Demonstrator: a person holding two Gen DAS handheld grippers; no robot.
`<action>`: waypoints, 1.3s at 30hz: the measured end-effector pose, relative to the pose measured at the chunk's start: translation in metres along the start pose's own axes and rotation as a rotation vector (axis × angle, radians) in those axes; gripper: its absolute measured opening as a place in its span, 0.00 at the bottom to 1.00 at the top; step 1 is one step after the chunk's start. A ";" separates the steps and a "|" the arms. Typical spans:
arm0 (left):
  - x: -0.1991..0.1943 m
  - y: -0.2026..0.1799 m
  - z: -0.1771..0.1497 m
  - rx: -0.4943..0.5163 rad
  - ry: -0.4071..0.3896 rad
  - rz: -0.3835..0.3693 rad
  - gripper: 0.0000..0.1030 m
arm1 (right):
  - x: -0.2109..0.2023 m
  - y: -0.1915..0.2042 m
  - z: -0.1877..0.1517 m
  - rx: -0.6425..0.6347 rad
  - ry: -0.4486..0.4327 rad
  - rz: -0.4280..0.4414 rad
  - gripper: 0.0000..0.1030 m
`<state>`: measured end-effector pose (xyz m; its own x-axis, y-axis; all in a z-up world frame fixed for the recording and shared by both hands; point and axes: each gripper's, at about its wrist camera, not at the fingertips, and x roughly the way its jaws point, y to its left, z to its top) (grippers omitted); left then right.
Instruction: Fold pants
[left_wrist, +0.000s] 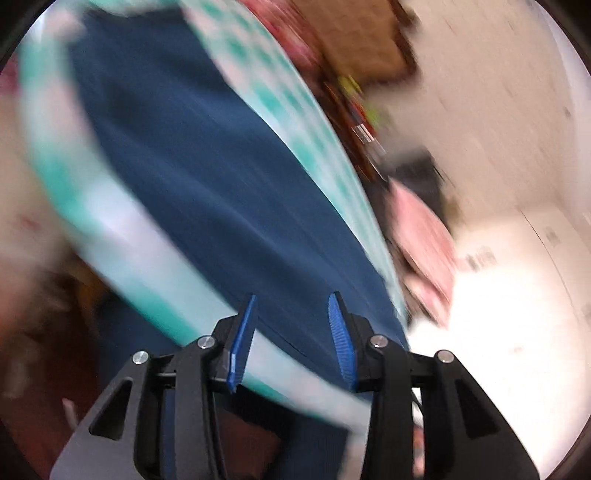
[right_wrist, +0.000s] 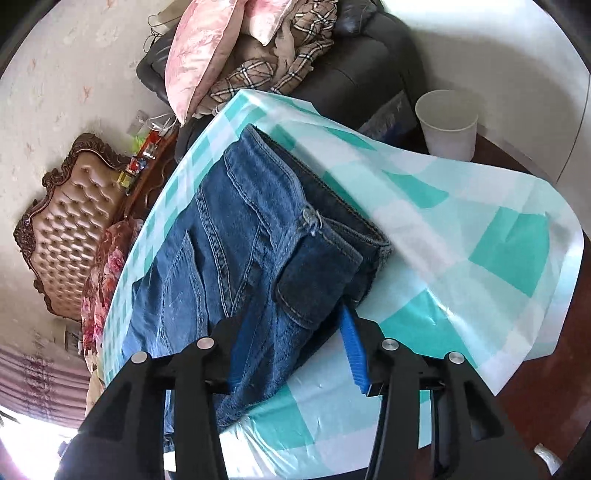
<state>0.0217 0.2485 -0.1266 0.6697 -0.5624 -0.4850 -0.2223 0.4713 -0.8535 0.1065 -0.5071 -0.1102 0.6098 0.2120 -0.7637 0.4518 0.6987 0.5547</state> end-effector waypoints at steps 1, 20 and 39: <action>0.018 -0.012 -0.013 -0.003 0.055 -0.045 0.38 | -0.001 0.002 0.000 -0.009 -0.007 -0.006 0.42; 0.184 -0.048 -0.090 -0.288 0.439 -0.107 0.29 | 0.003 0.009 0.008 -0.084 -0.013 -0.071 0.19; 0.164 -0.096 -0.118 0.311 0.413 0.180 0.34 | -0.001 0.017 -0.005 -0.232 -0.058 -0.207 0.17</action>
<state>0.0697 0.0308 -0.1463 0.2924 -0.6449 -0.7061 -0.0459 0.7281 -0.6840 0.1101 -0.4925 -0.1017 0.5592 0.0141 -0.8289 0.4138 0.8617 0.2937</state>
